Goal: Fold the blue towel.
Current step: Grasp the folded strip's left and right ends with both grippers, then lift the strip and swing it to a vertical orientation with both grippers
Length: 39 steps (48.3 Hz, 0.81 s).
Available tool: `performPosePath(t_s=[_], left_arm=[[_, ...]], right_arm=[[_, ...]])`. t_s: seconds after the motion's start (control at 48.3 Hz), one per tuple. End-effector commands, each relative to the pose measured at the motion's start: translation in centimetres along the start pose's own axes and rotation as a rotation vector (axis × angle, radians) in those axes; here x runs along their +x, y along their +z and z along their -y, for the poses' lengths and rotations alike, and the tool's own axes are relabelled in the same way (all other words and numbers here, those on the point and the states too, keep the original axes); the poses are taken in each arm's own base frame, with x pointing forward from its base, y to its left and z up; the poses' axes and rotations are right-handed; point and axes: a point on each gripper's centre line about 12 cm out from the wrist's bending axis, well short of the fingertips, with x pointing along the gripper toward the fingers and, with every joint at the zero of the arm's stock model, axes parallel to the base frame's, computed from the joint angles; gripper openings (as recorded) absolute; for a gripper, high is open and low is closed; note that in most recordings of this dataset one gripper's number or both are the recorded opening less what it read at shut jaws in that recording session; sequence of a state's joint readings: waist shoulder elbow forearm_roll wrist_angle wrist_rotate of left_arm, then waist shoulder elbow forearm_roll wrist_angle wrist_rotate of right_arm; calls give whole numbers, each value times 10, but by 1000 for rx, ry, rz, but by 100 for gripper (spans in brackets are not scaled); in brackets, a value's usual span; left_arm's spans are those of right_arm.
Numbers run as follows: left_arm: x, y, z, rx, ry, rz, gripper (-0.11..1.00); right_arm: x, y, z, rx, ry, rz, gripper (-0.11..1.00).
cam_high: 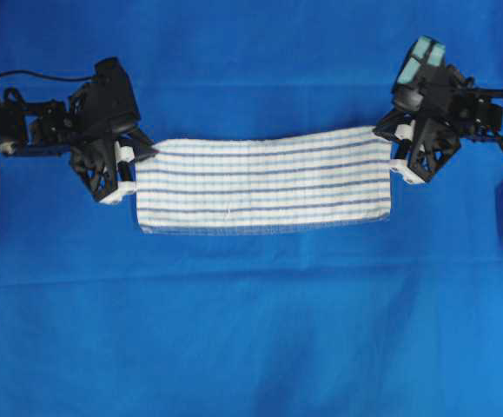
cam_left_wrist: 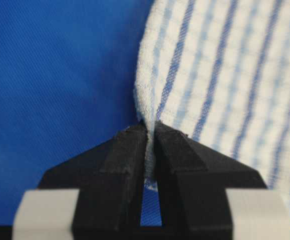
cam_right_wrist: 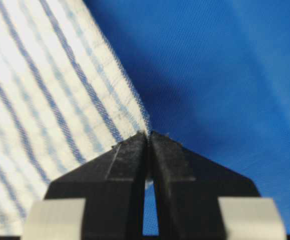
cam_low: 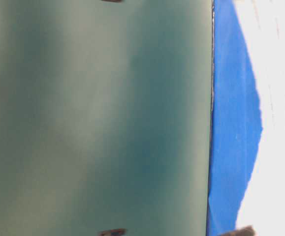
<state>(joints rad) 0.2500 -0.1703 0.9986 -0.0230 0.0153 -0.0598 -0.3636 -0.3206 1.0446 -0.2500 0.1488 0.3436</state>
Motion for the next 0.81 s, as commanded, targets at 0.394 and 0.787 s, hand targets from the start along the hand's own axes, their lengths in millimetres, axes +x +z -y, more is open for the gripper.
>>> performPosePath(t_s=[0.394,0.787], left_arm=[[-51,42,23,35,-65,171,2],[-41,73,82,135,-205,298,2]], right_arm=[[-74,33,-12,-15,22,166,4],[-57,53,9,40,-25,215,4]])
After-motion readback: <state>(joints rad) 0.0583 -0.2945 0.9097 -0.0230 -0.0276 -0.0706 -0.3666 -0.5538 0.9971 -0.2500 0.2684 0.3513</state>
